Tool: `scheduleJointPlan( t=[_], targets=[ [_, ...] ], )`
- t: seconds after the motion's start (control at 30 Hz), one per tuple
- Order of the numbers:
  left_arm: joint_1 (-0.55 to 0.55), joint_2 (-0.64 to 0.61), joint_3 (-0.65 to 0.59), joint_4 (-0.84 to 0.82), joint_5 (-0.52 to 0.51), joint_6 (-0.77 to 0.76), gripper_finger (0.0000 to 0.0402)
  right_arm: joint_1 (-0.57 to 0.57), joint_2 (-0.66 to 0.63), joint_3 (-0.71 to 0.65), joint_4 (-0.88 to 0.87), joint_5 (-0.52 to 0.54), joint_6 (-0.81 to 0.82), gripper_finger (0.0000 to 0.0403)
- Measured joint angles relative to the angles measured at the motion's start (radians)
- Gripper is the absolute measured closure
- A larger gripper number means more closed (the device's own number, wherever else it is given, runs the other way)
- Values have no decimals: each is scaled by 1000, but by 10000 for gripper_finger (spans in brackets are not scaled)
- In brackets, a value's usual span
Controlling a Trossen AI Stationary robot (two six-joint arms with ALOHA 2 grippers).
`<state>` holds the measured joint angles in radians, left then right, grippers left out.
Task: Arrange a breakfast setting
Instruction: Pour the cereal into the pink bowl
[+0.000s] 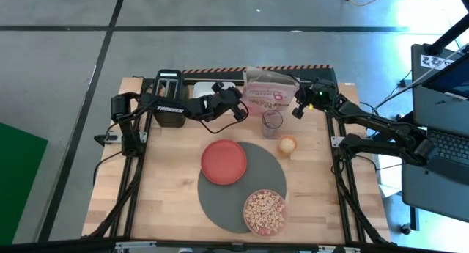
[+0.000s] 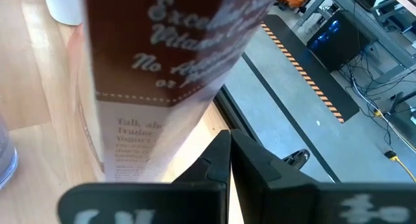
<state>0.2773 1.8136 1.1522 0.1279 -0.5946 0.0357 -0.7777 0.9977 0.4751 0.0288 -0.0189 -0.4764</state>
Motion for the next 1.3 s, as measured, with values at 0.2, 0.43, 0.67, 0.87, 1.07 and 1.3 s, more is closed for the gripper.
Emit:
scheduleJointPlan(
  t=[0.2, 0.43, 0.67, 0.87, 1.07, 1.3],
  targets=[
    [-6, 0, 0, -47, -76, -1, 401, 0, 0, 0, 0, 0, 0, 388],
    [8, 0, -1, 48, 9, 46, 401, 0, 0, 0, 0, -10, 6, 388],
    [32, 0, -1, 85, 125, 56, 401, 0, 0, 0, 15, -11, 6, 388],
    [34, 26, -1, 136, 151, 84, 401, -1, 0, 0, 27, -10, 7, 388],
    [33, 47, 0, 161, 168, 88, 401, -1, 1, 0, 26, -12, 2, 388],
    [29, 59, 0, 192, 266, 89, 401, 0, 2, 1, 27, -50, -2, 388]
  ],
)
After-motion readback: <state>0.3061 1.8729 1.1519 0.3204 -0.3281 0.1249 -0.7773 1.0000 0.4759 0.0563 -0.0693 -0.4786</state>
